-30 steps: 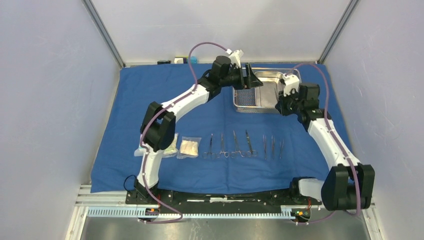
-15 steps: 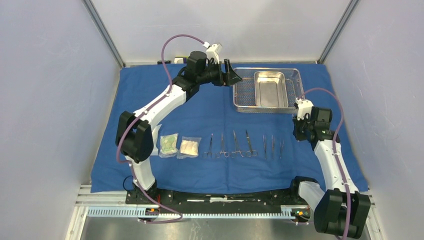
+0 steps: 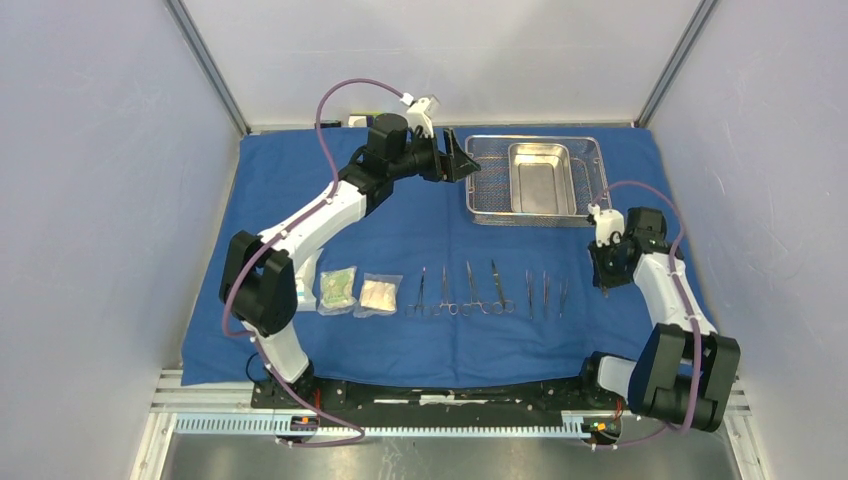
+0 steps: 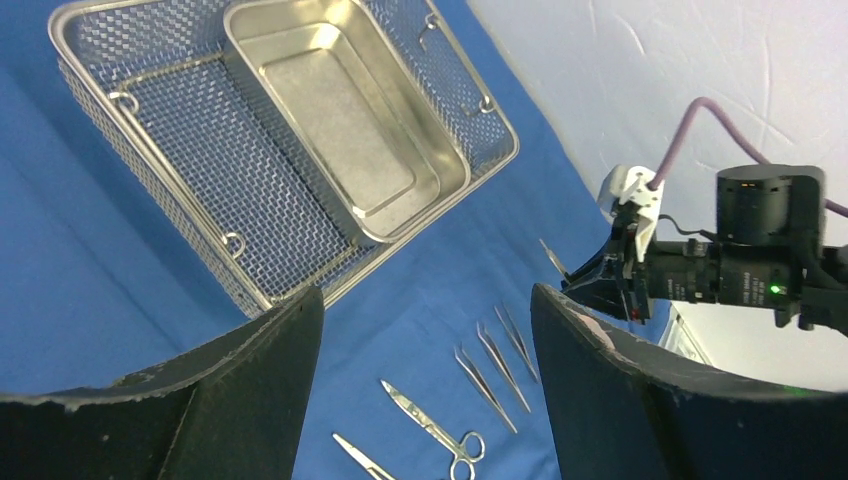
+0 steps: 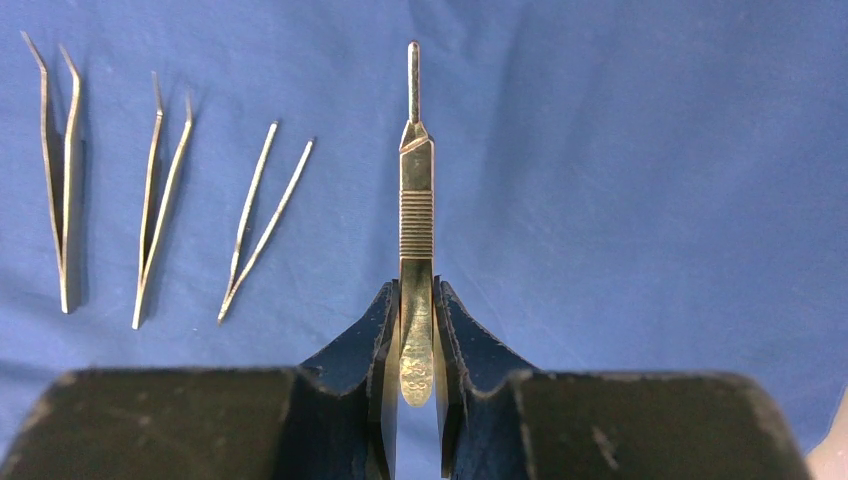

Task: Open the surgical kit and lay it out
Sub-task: Place the medical item in the surgical kit.

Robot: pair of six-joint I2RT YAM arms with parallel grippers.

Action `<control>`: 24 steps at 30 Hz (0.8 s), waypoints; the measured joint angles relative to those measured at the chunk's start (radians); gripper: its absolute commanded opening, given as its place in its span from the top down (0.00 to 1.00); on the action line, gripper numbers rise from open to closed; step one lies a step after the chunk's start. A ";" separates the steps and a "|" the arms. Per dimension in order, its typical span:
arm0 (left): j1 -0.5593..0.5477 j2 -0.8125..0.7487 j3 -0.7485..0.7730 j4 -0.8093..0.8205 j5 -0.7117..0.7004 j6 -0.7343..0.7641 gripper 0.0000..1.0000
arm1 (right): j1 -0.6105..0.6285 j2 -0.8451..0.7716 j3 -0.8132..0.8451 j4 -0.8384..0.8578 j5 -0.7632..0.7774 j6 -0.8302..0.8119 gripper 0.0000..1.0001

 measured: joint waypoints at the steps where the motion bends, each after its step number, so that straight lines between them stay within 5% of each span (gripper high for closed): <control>1: 0.000 -0.009 0.000 0.005 -0.003 0.000 0.19 | -0.011 0.013 0.007 -0.007 -0.003 -0.010 0.91; 24: 0.000 -0.005 0.023 0.016 -0.018 0.000 0.20 | -0.053 0.194 0.039 -0.054 -0.018 0.003 0.89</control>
